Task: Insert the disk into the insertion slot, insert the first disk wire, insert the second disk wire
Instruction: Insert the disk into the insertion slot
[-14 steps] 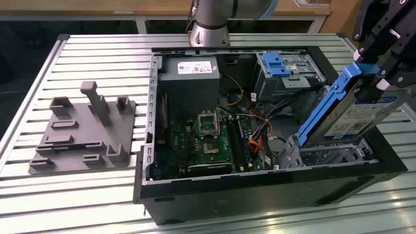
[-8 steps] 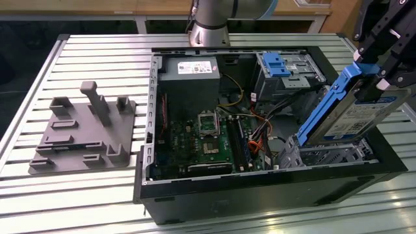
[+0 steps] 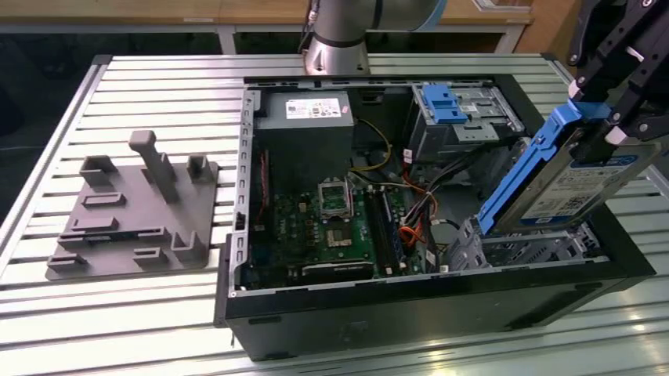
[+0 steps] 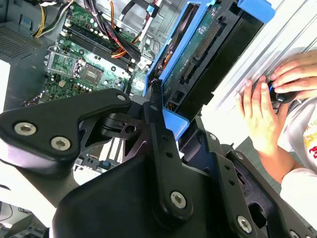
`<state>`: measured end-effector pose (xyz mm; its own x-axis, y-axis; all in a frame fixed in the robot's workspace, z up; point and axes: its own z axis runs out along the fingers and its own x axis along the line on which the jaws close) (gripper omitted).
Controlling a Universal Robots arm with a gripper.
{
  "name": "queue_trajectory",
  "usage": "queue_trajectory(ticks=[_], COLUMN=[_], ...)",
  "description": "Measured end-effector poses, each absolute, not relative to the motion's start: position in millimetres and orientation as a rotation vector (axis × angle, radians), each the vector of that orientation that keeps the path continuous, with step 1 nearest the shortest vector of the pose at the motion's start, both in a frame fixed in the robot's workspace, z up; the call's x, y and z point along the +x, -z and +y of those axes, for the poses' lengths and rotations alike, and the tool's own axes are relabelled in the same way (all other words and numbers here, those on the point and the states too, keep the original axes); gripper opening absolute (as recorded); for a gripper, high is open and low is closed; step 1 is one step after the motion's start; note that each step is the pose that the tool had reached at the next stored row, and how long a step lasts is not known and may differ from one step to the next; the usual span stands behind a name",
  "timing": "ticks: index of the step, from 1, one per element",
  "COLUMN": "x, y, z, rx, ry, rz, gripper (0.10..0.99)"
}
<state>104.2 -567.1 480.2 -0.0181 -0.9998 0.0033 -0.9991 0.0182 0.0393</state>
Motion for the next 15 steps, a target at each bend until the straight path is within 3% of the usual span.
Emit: queue_trajectory(ticks=[15], x=[104.0], y=[-480.1], z=[-568.7], rx=[2.21], ry=[0.104], rz=[-2.244], gripper=[0.361])
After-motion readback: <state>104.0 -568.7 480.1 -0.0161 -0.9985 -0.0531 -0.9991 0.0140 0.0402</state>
